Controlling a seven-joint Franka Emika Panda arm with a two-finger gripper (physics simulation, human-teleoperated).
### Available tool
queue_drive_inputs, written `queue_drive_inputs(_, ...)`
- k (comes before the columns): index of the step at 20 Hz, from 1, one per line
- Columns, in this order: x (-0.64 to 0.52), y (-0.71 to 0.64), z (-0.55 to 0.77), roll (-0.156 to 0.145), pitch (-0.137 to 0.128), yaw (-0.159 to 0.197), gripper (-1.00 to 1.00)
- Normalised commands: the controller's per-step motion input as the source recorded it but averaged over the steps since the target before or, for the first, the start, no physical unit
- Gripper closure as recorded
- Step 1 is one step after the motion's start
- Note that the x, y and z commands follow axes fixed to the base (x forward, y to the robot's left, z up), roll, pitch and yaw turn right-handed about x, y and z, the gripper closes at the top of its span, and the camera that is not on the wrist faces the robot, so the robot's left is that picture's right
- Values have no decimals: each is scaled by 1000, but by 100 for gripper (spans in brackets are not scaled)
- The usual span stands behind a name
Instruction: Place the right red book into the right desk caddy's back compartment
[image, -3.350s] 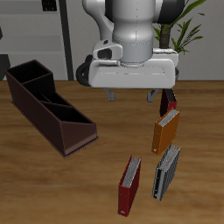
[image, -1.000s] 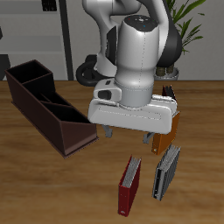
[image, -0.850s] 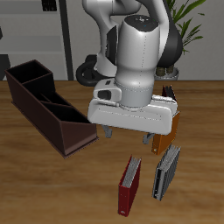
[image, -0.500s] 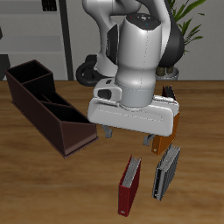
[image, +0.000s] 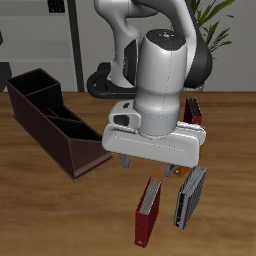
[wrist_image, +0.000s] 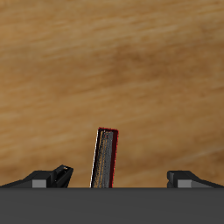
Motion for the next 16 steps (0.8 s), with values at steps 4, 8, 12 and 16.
queue_drive_inputs(4,29,4,-137,3,17,12,-100)
queue_drive_inputs(8,-26,26,-107,9,13,-14,-100)
queue_drive_inputs(12,-31,4,-61,4,7,1,-100)
queue_drive_inputs(16,-15,11,-134,10,14,3,-100)
